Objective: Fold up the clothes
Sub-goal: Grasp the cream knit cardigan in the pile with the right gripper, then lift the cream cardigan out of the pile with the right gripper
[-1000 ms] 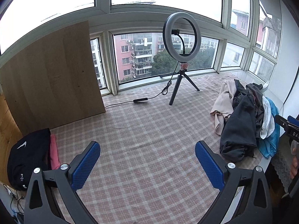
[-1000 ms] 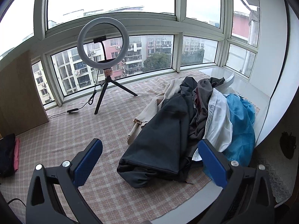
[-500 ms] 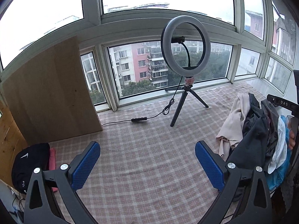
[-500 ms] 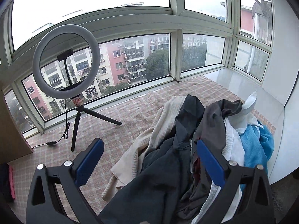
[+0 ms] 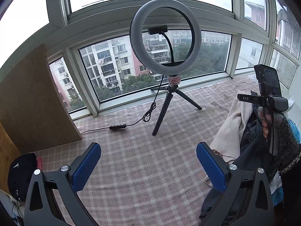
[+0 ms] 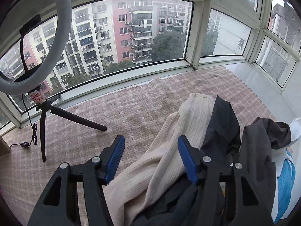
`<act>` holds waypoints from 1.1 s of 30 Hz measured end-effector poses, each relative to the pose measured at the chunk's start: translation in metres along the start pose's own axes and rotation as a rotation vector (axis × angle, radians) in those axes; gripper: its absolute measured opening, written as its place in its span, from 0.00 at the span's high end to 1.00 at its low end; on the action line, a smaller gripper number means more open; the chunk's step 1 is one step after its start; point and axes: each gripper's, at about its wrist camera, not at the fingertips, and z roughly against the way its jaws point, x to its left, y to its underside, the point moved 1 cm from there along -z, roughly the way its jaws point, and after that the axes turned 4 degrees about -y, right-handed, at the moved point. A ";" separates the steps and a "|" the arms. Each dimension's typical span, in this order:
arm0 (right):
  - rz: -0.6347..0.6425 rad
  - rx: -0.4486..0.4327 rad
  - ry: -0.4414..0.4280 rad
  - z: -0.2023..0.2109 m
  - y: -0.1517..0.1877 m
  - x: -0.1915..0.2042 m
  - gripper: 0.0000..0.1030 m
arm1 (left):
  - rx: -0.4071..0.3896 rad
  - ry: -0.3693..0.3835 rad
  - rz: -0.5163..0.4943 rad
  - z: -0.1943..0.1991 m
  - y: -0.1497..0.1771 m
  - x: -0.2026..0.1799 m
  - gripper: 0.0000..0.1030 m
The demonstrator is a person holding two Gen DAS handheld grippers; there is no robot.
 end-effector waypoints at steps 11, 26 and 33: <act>0.018 0.145 0.172 -0.087 -0.004 -0.030 0.44 | 0.040 -0.062 -0.005 -0.048 -0.016 -0.023 0.01; 0.017 0.196 0.028 -0.107 -0.006 -0.048 0.92 | 0.073 -0.077 -0.041 -0.078 -0.010 -0.012 0.01; 0.026 0.174 0.005 -0.095 -0.017 -0.040 0.92 | 0.056 -0.165 -0.032 -0.086 -0.012 -0.007 0.01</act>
